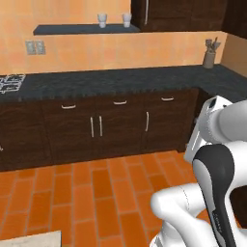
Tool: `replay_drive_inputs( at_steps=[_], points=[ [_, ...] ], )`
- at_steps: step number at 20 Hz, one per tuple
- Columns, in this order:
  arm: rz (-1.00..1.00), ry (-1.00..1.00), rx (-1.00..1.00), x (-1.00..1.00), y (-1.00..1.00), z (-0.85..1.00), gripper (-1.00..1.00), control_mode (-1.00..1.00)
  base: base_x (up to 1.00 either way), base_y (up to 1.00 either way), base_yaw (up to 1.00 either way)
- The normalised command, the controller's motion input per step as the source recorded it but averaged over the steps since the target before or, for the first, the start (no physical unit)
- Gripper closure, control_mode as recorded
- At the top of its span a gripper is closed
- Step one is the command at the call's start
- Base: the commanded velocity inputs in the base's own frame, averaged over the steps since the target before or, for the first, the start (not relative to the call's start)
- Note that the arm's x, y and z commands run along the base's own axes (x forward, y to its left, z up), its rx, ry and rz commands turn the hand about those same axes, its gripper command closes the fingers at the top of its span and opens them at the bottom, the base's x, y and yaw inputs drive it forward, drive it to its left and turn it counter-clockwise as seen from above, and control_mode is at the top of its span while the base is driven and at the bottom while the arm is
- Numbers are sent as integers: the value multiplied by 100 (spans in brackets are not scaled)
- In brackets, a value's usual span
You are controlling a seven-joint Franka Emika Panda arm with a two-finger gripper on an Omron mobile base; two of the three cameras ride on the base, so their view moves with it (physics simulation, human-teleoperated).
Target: Take the meat container that has the fish and place it on the second highest rack of the freezer. Then take the vegetable container that has the squash and cucumber and place it on the highest rack of the freezer.
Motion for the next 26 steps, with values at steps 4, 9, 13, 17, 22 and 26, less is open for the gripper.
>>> replay_drive_inputs(
  at_steps=[4,9,13,17,22,26],
  points=[
    [0,0,0,0,0,0,-100,100,76,-28,-55],
    [0,0,0,0,0,0,-100,100,23,-9,-75],
    [0,0,0,0,0,0,-100,100,0,0,-88],
    [0,0,0,0,0,0,-100,100,25,0,-78],
    [0,0,0,0,0,0,-100,100,75,0,-58],
    [0,0,0,0,0,0,-100,100,91,10,-50]
  ],
)
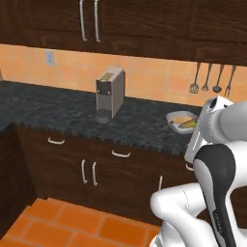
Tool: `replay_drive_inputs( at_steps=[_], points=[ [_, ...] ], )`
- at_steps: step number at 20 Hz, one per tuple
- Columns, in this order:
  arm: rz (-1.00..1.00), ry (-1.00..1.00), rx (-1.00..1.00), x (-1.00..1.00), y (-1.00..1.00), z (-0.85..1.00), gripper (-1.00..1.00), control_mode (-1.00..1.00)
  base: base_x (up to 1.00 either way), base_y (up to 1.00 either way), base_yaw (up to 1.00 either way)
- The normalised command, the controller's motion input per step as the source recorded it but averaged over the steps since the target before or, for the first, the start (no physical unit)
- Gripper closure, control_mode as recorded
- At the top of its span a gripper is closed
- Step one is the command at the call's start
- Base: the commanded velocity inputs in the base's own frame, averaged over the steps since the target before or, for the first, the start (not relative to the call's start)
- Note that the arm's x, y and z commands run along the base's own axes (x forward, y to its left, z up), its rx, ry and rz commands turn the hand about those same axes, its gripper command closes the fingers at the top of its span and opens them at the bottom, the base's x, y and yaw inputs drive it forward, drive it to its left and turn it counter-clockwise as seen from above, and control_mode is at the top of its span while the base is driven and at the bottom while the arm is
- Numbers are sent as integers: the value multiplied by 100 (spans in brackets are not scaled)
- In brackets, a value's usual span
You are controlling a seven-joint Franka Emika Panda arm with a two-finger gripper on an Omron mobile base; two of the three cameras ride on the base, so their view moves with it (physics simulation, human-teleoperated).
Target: Take the meat container that has the fish and place it on the second highest rack of the freezer. Then take the vegetable container that has the squash and cucumber and place it on the highest rack of the freezer.
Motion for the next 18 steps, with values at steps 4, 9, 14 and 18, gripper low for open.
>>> replay_drive_inputs(
  at_steps=[4,9,14,18],
  points=[
    [0,0,0,0,0,0,-100,100,91,24,-50],
    [0,0,0,0,0,0,-100,100,77,18,-44],
    [0,0,0,0,0,0,-100,100,3,0,-55],
    [0,0,0,0,0,0,-100,100,0,16,-41]
  ],
)
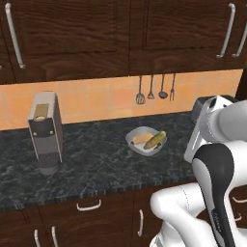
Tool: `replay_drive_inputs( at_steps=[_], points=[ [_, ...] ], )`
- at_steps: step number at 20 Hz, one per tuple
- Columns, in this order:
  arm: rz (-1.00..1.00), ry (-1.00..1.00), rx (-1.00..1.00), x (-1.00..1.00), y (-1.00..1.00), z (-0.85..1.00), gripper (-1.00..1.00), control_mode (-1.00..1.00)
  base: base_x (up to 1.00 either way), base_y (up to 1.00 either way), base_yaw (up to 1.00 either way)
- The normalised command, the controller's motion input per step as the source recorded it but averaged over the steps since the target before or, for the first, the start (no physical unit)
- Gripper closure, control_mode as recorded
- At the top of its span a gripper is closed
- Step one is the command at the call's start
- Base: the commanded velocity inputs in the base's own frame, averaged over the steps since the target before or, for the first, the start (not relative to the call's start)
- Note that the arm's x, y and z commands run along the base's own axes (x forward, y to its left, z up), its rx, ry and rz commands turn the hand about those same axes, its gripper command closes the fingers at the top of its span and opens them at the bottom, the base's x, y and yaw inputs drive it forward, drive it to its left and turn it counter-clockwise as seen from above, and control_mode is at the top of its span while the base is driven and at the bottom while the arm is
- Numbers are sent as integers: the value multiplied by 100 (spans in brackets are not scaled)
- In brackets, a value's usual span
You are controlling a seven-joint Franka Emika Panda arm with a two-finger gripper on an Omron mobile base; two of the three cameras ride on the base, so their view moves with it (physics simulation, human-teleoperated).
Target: Take the meat container that has the fish and place it on the second highest rack of the freezer. Then take the vegetable container that has the squash and cucumber and place it on the highest rack of the freezer.
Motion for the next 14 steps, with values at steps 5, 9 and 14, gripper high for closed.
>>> replay_drive_inputs(
  at_steps=[5,9,14],
  points=[
    [0,0,0,0,0,0,-100,100,0,8,-18],
    [0,0,0,0,0,0,-100,100,23,18,-12],
    [0,0,0,0,0,0,-100,100,13,23,-16]
  ],
)
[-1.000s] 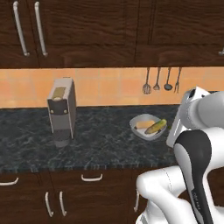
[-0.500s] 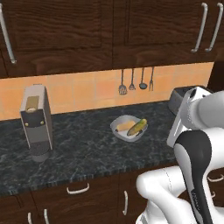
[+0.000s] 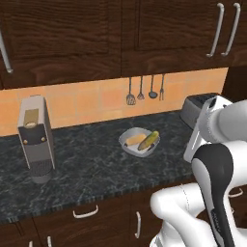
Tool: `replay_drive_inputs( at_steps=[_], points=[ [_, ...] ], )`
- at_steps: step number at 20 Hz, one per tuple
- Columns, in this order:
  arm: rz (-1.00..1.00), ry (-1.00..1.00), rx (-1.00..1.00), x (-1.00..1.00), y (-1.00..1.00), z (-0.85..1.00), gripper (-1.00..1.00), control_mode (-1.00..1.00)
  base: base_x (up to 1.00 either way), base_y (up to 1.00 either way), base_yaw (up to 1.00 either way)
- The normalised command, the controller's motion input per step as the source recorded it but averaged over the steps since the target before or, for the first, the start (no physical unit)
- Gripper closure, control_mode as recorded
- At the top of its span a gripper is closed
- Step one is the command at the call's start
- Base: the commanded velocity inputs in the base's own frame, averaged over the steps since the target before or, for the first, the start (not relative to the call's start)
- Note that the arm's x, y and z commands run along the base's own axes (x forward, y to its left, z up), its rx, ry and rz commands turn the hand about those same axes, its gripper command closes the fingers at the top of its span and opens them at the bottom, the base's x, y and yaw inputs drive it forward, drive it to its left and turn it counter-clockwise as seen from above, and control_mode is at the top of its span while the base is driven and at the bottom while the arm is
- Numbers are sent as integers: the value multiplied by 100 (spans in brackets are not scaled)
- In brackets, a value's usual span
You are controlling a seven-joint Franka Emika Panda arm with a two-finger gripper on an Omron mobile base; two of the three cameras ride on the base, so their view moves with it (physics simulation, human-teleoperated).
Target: Take the meat container that has the fish and place it on the second highest rack of the freezer. Then take the vegetable container that has the squash and cucumber and place it on the highest rack of the freezer.
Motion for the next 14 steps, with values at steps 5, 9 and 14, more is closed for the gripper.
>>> replay_drive_inputs(
  at_steps=[5,9,14],
  points=[
    [0,0,0,0,0,0,-100,100,0,0,0],
    [0,0,0,0,0,0,-100,100,41,0,-3],
    [0,0,0,0,0,0,-100,100,33,0,-1]
  ],
)
